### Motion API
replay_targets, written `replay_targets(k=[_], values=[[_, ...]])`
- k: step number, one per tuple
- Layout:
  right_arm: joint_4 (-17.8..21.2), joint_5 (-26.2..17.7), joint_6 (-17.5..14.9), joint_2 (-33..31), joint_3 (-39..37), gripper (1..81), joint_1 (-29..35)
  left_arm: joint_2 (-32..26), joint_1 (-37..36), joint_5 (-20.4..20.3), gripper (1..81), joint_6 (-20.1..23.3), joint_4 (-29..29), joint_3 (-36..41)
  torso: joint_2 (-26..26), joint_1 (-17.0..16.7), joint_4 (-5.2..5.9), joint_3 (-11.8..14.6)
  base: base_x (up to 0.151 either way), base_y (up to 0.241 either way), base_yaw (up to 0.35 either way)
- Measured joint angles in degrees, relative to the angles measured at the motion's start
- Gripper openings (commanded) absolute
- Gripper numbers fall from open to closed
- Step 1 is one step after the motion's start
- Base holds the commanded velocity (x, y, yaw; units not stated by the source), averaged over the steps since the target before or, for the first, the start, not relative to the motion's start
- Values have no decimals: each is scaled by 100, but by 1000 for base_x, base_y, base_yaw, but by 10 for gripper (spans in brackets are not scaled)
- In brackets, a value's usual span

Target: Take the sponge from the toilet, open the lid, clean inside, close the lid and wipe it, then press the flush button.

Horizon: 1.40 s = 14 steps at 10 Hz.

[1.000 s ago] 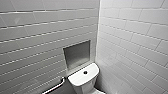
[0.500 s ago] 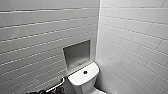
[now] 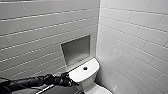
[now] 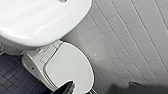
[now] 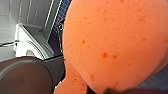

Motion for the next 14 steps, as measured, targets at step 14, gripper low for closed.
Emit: replay_targets(k=[14], values=[[24, 191, 9, 110, 11, 10, 52, 2484, -835, 49, 10, -651, -52, -3234, 7, 5, 0, -325, 0, 0, 0]])
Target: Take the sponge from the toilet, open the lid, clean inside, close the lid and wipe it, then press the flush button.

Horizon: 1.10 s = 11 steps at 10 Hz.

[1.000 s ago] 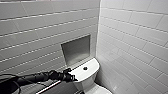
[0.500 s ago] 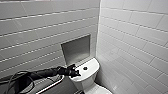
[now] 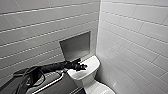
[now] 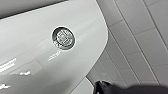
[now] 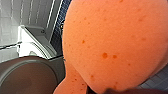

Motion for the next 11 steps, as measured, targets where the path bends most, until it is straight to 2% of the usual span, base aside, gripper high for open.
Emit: replay_targets(k=[1, 3, 9, 11], values=[[0, 2, 7, 5, 0, 10, 24, 99, -89, 0, 10, -82, 0, -118, 2, 2, 0, -123, 0, 0, 0], [4, 10, 13, 5, 0, 10, 41, 226, -229, 11, 10, -101, 0, -267, 6, 4, 0, -201, 0, 0, 0], [21, 107, 18, 46, 2, 10, 39, 642, -246, -77, 10, -107, 4, -1246, 11, 6, 0, -197, 0, 0, 0], [23, 112, 18, 69, 28, 10, 39, 848, -285, -157, 10, -105, 11, -1607, 11, 6, 0, -280, 0, 0, 0]])
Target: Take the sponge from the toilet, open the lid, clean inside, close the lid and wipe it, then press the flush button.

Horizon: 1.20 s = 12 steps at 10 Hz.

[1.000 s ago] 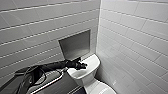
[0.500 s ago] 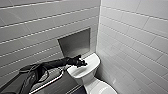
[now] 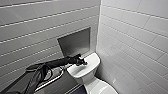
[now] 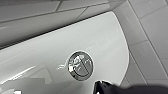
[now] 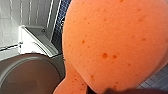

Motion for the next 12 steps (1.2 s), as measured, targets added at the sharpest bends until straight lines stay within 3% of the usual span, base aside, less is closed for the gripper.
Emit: replay_targets(k=[12], values=[[11, 210, -2, 84, -11, 10, 11, 555, 12, -294, 10, 2, 207, -846, 9, 7, 0, -301, 0, 0, 0]])
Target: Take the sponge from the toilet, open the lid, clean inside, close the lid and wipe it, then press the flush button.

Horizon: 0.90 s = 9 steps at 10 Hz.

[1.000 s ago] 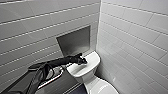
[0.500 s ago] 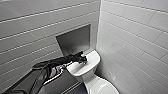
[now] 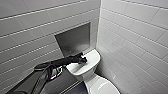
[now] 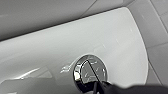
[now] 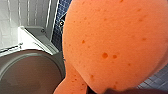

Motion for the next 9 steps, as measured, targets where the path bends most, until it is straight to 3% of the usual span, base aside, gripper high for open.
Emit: replay_targets(k=[3, 9], values=[[-2, 24, 0, 98, -119, 10, -17, 195, 116, -310, 10, 0, 107, -414, 0, -2, 0, 0, 0, 0, 0], [0, 39, -2, 257, -347, 10, -28, 553, 173, -478, 10, 10, 429, -926, 0, -2, 0, 0, 0, 0, 0]])
